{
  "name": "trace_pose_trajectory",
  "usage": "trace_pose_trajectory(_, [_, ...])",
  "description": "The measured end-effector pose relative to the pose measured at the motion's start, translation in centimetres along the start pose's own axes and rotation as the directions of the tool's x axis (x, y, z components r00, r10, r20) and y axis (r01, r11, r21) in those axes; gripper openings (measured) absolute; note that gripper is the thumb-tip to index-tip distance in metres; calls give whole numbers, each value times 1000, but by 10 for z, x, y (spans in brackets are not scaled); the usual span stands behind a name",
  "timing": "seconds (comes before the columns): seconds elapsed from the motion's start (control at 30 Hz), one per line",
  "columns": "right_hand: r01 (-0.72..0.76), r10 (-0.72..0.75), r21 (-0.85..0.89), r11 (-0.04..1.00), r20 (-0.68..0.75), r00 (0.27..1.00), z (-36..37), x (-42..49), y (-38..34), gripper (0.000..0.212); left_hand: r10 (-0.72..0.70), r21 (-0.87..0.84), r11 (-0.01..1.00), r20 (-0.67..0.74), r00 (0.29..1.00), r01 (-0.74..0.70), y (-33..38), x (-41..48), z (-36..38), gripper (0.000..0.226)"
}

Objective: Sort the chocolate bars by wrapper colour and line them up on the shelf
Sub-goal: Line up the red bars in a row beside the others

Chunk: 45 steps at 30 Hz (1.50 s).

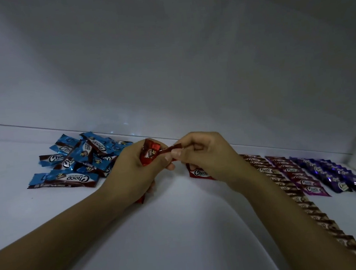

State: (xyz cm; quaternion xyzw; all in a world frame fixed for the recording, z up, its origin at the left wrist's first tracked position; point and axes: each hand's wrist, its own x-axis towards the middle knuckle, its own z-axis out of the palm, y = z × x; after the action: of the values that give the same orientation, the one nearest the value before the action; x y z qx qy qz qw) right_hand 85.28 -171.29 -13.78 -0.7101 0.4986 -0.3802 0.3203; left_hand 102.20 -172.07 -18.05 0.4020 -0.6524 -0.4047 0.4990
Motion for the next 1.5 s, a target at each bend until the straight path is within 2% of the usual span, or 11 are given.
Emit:
trace_pose_trajectory(0.1, [-65,71,61,996,-105,992,-4,0,3,10,-21,-4,1000,4,1000,21,0,0,1,11])
trace_pose_trajectory(0.2, [-115,129,113,987,-127,983,-11,0,4,11,-47,-20,999,-40,998,46,-1,1,2,15])
trace_pose_trajectory(0.37, [-8,8,3,1000,-146,989,-7,0,2,9,-52,-42,998,-64,997,50,0,1,1,12])
trace_pose_trajectory(0.43, [66,-72,-69,995,-86,994,-5,-1,1,11,-40,-26,999,-39,998,39,-1,0,1,11])
trace_pose_trajectory(0.5, [71,-78,-125,990,-54,995,-4,-1,1,9,-44,-10,999,-20,999,44,-3,0,2,16])
trace_pose_trajectory(0.73, [-107,92,-215,971,-76,993,-22,-3,-16,7,-161,50,986,-18,987,162,-2,11,-3,34])
trace_pose_trajectory(0.83, [-181,180,-353,918,-37,983,-26,-12,-8,12,-178,6,984,27,984,177,-4,8,-3,34])
trace_pose_trajectory(1.0, [-319,293,-438,840,-128,947,-24,-32,20,17,-166,11,986,72,983,166,-3,4,1,35])
trace_pose_trajectory(1.2, [-277,132,-620,734,-270,954,-17,-28,31,32,-143,-28,989,77,987,146,-4,3,3,35])
trace_pose_trajectory(1.33, [-246,59,-658,712,-293,954,-12,-26,30,35,-130,-39,990,78,988,134,-1,2,2,34])
trace_pose_trajectory(1.5, [-218,-7,-675,705,-315,949,1,-28,22,35,-200,-96,973,110,974,211,-1,1,0,53])
